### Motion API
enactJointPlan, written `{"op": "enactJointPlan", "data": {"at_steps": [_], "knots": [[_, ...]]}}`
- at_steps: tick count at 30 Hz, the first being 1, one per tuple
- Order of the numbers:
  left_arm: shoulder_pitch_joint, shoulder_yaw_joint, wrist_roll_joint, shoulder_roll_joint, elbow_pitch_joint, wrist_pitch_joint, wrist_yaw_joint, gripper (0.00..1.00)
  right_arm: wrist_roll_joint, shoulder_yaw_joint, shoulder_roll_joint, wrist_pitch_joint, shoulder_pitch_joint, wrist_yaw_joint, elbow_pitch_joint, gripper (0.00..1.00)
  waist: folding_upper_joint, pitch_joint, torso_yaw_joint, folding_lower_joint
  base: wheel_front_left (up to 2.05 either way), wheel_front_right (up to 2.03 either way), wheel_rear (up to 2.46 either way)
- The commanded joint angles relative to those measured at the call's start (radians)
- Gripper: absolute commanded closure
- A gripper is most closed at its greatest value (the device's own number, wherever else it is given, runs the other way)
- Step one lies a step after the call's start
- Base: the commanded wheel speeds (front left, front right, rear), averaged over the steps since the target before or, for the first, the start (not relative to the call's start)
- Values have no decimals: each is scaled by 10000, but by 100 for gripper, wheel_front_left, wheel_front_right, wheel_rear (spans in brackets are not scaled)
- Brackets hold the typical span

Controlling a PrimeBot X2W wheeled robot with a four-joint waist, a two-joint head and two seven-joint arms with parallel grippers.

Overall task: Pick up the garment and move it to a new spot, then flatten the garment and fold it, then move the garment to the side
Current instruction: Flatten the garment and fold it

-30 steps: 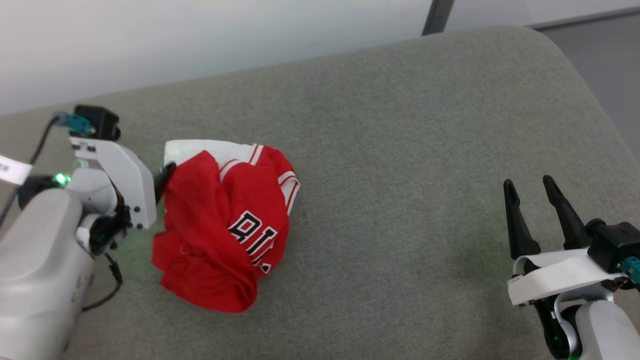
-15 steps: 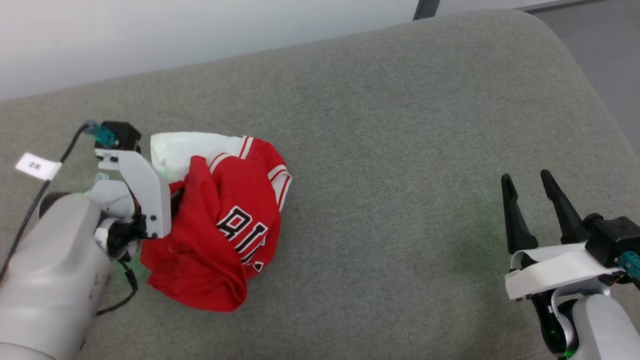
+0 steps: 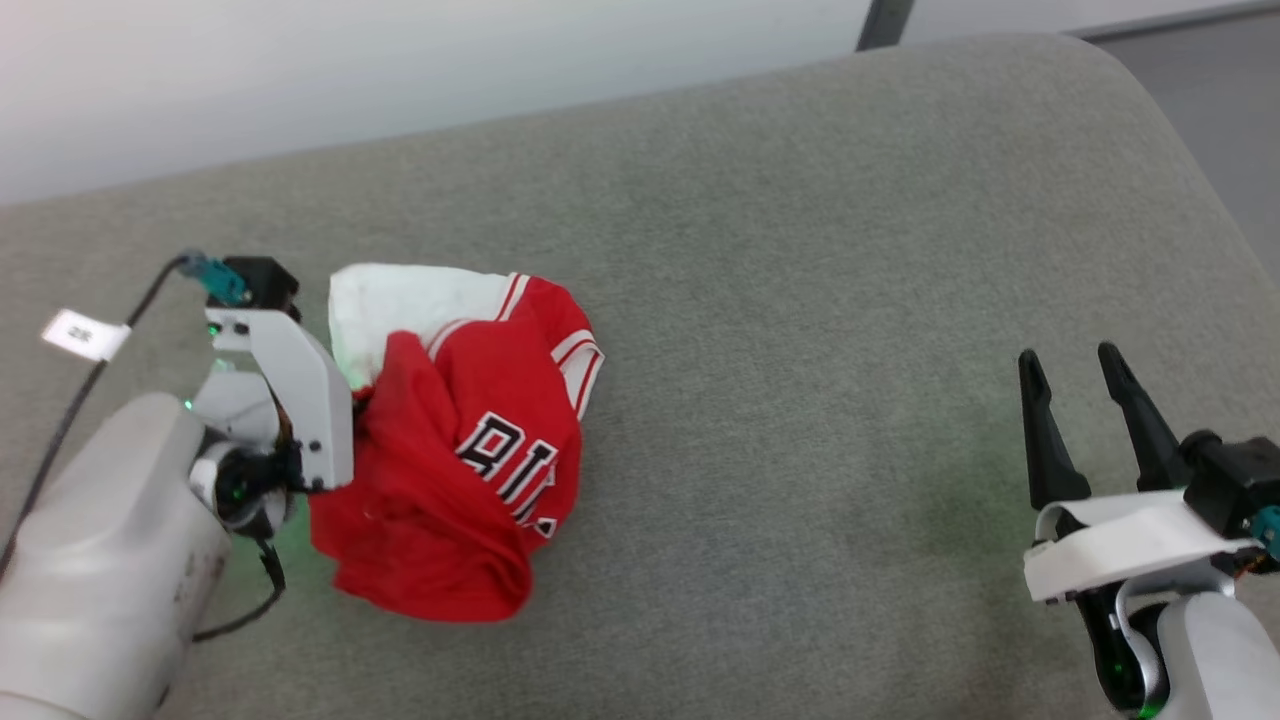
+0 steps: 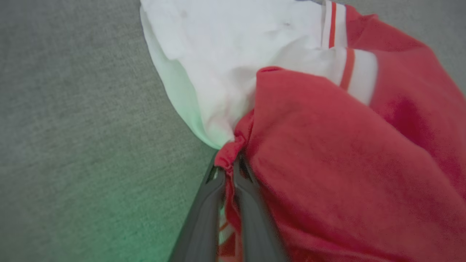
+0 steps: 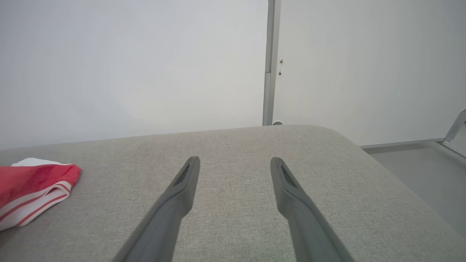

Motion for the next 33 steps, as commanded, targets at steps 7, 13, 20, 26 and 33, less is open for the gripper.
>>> {"op": "enactJointPlan", "data": {"at_steps": [7, 13, 20, 26, 33], "knots": [[829, -236, -361, 352, -995, 627, 4, 100, -61, -78, -112, -36, 430, -14, 11, 0, -1, -599, 701, 0, 0, 0, 0], [1972, -369, -663, 792, -2863, 1224, 432, 100, -102, -72, -125, 82, 599, -14, -85, 0, -1, -904, 1145, 0, 0, 0, 0], [3402, -379, -851, 1561, -5111, 1485, 1371, 100, -123, -31, -64, 187, 663, -14, -193, 0, -1, -982, 1444, 0, 0, 0, 0], [3444, -51, -815, 2072, -5897, 1464, 2018, 0, -102, 27, -92, 208, 605, -14, -227, 0, -1, -1010, 1508, 0, 0, 0, 0], [2649, 218, -619, 2659, -6281, 2012, 2360, 0, -23, 90, -153, 195, 510, -14, -274, 0, -1, -962, 1407, 0, 0, 0, 0]]}}
